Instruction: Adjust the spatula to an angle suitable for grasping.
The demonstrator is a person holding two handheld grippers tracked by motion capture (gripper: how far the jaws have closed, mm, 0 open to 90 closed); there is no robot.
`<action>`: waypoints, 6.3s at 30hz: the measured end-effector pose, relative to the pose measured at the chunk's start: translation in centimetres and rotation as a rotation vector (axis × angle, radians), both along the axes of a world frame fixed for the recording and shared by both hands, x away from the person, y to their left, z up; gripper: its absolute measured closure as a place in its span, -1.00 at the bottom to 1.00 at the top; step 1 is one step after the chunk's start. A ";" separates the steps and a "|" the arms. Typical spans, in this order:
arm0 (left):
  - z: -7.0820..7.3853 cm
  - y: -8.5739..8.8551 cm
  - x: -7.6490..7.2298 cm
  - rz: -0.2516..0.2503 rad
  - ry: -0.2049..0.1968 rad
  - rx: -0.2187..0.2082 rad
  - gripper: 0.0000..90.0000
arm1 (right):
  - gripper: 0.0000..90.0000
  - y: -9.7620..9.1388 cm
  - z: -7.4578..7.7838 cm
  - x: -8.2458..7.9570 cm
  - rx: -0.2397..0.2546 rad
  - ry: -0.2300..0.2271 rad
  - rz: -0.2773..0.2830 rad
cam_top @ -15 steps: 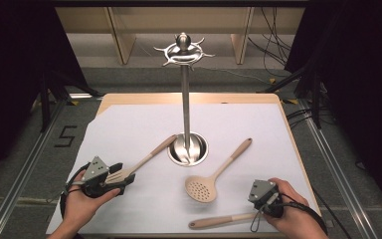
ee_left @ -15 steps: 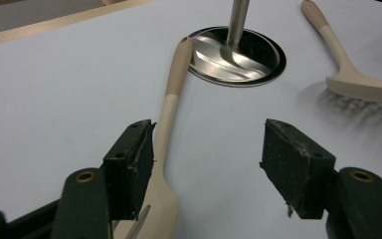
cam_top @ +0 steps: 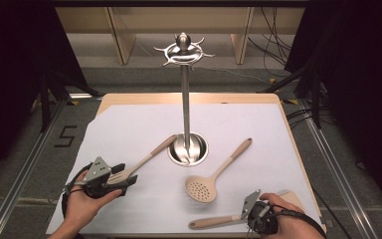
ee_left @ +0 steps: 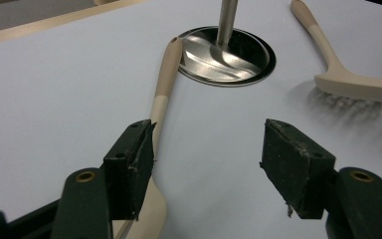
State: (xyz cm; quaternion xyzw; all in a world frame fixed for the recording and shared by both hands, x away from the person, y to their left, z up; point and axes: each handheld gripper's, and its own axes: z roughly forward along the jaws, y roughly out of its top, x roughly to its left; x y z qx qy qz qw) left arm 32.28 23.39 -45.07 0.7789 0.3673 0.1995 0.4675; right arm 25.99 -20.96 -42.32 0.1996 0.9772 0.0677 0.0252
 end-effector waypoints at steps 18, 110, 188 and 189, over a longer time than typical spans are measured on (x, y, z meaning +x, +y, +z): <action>0.1 -0.1 0.0 0.007 -0.003 0.003 -0.18 | 1.00 2.0 -2.3 1.8 -0.019 0.038 -0.044; 0.0 -0.4 -0.1 -0.008 -0.001 -0.006 -0.18 | 0.75 4.9 -0.9 4.7 -0.114 -0.032 0.379; 9.3 -9.3 2.3 -0.222 -0.185 -0.158 -0.17 | 0.75 0.2 5.9 6.7 0.642 -0.438 -0.233; 9.4 -9.6 2.3 -0.227 -0.187 -0.165 -0.17 | 0.75 0.2 5.9 6.6 0.651 -0.440 -0.240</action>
